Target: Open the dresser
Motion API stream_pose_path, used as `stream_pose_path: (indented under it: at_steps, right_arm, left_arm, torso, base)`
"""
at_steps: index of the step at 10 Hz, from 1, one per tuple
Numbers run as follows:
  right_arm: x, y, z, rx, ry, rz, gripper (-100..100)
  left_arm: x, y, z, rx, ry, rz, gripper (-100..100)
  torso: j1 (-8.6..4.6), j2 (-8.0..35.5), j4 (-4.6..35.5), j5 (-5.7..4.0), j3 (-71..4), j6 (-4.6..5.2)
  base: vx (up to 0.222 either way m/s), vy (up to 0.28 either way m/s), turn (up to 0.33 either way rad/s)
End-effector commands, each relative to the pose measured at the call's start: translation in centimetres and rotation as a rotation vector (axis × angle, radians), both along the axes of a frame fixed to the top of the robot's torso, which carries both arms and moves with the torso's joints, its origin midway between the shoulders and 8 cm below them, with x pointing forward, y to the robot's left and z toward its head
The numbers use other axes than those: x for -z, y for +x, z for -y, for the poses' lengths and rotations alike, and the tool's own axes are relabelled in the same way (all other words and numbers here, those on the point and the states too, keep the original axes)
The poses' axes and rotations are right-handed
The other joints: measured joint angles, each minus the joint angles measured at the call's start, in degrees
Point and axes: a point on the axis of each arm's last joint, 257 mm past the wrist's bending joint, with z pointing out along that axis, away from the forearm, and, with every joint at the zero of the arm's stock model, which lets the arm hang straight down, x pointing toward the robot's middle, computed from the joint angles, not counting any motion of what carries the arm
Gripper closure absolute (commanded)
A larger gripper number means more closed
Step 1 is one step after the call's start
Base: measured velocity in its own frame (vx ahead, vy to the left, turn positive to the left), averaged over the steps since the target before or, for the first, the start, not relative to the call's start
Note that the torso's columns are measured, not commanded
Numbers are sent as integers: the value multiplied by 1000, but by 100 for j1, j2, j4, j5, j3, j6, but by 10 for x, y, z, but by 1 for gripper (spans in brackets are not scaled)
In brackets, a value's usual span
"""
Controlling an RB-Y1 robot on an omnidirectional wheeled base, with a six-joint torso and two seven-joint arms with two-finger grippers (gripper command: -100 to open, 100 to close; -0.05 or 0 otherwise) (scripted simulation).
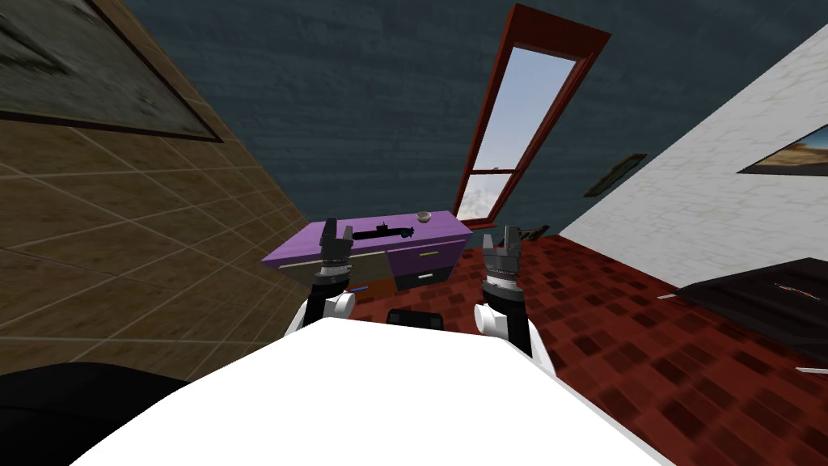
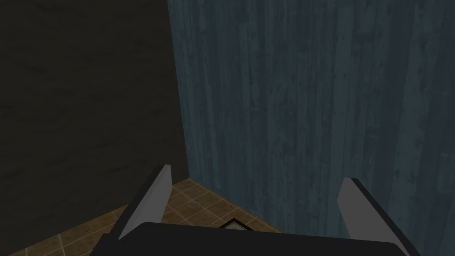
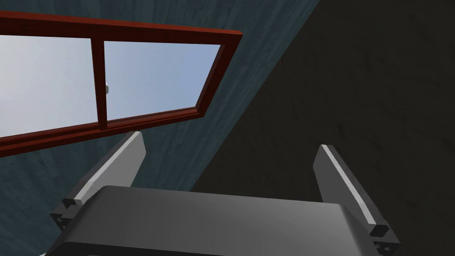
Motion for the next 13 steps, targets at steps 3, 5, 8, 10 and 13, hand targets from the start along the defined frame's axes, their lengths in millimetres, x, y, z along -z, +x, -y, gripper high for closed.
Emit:
stream_pose_path:
  at_steps: [3, 5, 8, 10, 13]
  right_arm:
    - [0, 0, 0, 0, 0, 0, 0]
    - [0, 0, 0, 0, 0, 0, 0]
    - [0, 0, 0, 0, 0, 0, 0]
    - [0, 0, 0, 0, 0, 0, 0]
    - [0, 0, 0, 0, 0, 0, 0]
  left_arm:
    - [0, 0, 0, 0, 0, 0, 0]
    - [0, 0, 0, 0, 0, 0, 0]
    - [0, 0, 0, 0, 0, 0, 0]
    - [9, 5, 1, 12, 27, -24, -100]
    - [38, 18, -2, 20, 61, -88, -100]
  torso:
    - [0, 1003, 1006, 0, -2014, 0]
    - [0, 1845, 1846, 0, -3692, 0]
    - [0, 3116, 3114, 0, -6227, 0]
    - [0, 3962, 3960, 0, -7919, 0]
    - [-25, 4208, 4217, -8, -8460, 0]
  base:
    - [0, 0, 0]
    - [0, 0, 0]
    - [0, 0, 0]
    - [10, -19, 4]
    - [65, -119, 16]
